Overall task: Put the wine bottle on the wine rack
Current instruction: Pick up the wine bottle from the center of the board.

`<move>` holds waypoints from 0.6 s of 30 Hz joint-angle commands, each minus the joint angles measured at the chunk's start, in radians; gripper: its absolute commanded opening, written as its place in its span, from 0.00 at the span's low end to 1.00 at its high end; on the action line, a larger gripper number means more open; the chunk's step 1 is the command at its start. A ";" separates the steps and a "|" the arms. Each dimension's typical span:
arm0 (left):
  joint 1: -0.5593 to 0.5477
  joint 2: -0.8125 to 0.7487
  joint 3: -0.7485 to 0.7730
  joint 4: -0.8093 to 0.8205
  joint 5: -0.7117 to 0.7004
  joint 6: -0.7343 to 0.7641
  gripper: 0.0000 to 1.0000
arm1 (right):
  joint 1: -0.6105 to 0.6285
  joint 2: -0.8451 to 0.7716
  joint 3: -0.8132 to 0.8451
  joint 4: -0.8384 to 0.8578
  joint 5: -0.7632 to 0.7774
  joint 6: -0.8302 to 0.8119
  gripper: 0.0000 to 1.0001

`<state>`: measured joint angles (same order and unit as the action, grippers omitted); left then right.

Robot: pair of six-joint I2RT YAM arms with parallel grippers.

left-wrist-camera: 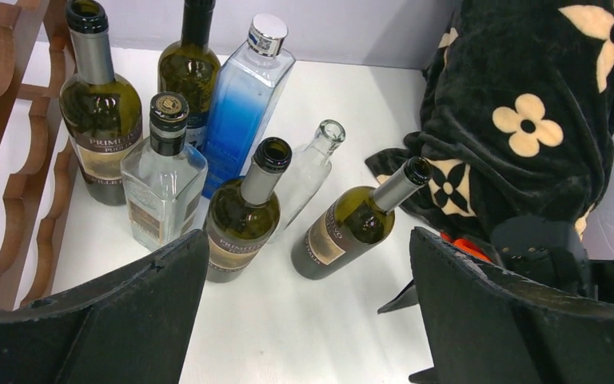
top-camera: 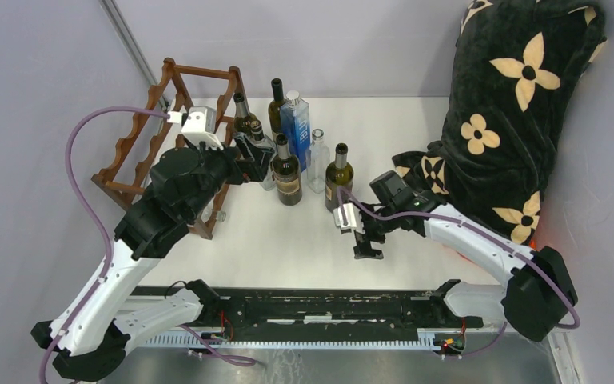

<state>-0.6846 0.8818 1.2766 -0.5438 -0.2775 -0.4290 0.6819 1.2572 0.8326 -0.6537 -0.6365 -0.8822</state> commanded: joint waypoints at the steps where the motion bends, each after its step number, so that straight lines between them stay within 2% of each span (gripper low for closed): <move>1: 0.005 -0.027 -0.009 0.070 -0.061 -0.082 1.00 | -0.087 -0.075 -0.029 0.070 -0.045 0.052 0.98; 9: 0.005 -0.024 0.000 0.067 -0.053 -0.103 1.00 | -0.233 -0.157 -0.113 0.135 -0.126 0.109 0.98; 18: 0.005 -0.033 -0.024 0.093 -0.028 -0.127 1.00 | -0.307 -0.176 -0.132 0.164 -0.177 0.148 0.98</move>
<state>-0.6846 0.8627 1.2606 -0.5201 -0.3122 -0.5091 0.3977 1.0946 0.6933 -0.5385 -0.7555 -0.7647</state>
